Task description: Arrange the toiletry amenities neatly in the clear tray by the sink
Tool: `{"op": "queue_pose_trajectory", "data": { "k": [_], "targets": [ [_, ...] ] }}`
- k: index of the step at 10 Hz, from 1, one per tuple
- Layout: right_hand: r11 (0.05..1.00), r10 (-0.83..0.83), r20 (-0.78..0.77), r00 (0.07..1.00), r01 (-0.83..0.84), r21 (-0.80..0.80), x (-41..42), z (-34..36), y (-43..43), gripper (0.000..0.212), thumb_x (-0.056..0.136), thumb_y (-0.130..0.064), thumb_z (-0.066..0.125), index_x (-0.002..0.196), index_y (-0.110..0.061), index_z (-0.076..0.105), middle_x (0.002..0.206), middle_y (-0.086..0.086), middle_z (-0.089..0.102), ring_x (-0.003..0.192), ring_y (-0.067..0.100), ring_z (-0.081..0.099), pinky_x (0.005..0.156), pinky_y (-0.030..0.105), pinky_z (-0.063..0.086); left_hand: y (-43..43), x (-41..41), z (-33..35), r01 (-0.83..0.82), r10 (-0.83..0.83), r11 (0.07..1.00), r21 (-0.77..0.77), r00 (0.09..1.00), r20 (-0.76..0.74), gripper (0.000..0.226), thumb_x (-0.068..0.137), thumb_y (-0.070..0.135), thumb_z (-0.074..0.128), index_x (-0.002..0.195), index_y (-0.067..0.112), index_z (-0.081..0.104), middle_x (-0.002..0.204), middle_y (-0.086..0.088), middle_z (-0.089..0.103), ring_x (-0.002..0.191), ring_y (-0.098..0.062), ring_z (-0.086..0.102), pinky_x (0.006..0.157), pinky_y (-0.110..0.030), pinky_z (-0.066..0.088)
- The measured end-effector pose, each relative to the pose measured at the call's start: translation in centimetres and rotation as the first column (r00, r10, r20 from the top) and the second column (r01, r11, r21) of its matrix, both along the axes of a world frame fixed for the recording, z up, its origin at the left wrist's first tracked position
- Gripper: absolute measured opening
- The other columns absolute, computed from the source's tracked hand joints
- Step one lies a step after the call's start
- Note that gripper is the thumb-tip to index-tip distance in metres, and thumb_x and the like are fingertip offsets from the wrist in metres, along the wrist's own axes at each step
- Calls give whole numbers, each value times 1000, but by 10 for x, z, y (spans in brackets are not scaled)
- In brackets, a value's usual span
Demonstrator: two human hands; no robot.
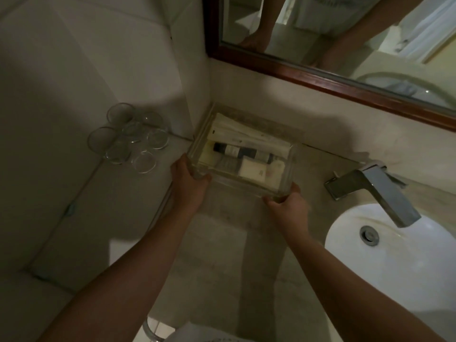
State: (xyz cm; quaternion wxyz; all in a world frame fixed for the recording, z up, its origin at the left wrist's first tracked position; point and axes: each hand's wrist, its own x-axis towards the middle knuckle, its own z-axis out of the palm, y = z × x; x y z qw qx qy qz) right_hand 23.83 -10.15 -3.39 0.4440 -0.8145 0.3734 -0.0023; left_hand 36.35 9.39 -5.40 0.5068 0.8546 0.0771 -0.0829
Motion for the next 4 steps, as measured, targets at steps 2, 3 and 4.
{"op": "queue_pose_trajectory", "data": {
  "k": [2, 3, 4],
  "targets": [
    [997, 10, -47, 999, -14, -76, 9, 1, -10, 49, 85, -44, 66, 124, -17, 54, 112, 4, 65, 95, 22, 62, 76, 33, 51, -11, 14, -7, -34, 32, 998, 57, 999, 34, 67, 68, 28, 79, 124, 8, 47, 124, -10, 50, 108, -24, 53, 95, -33, 45],
    [999, 18, -64, 998, -21, -46, 14, 6, -14, 48, 85, -46, 66, 123, -17, 56, 111, 4, 65, 96, 24, 62, 78, 35, 53, -20, 20, -3, -57, 55, 994, 96, 998, 28, 64, 69, 25, 79, 121, 4, 47, 123, -14, 50, 107, -27, 54, 93, -33, 46],
    [998, 61, -95, 994, -61, 7, 8, 4, -18, 47, 84, -40, 68, 123, -17, 55, 111, 4, 67, 98, 25, 64, 81, 38, 55, -16, 17, -7, -67, 64, 993, 95, 997, 35, 65, 70, 24, 78, 123, 3, 47, 124, -17, 51, 110, -30, 54, 96, -38, 46]
  ]
}}
